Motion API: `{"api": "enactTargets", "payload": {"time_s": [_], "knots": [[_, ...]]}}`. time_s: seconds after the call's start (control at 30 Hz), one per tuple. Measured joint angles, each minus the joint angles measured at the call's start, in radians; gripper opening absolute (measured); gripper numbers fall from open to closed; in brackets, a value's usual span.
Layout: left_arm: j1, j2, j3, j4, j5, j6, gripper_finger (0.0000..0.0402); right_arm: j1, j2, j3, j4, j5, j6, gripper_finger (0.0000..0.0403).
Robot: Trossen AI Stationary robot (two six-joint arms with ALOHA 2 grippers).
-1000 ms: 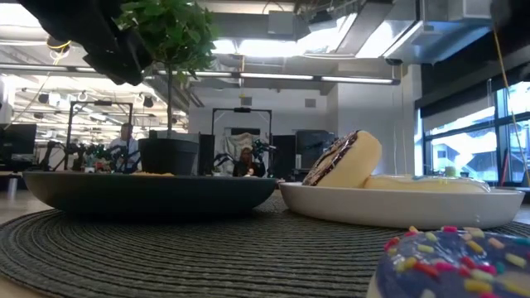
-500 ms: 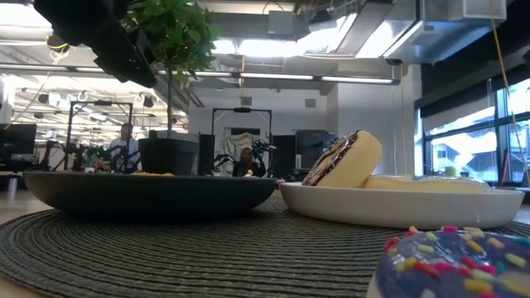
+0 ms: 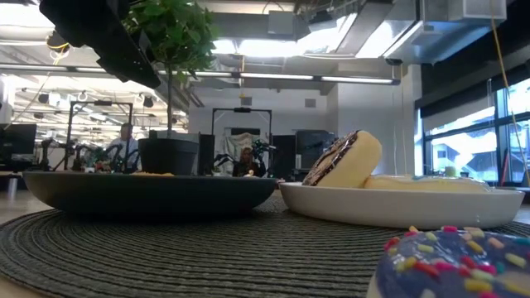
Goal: Pick & Place donuts
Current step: Put the small brown donut onto the black plate
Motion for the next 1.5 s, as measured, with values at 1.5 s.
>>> {"api": "enactTargets", "payload": {"time_s": [1.5], "knots": [[0.000, 0.000, 0.000, 0.000, -0.017, 0.000, 0.0169, -0.006, -0.007, -0.001, -0.019, 0.052, 0.523, 0.0073]]}}
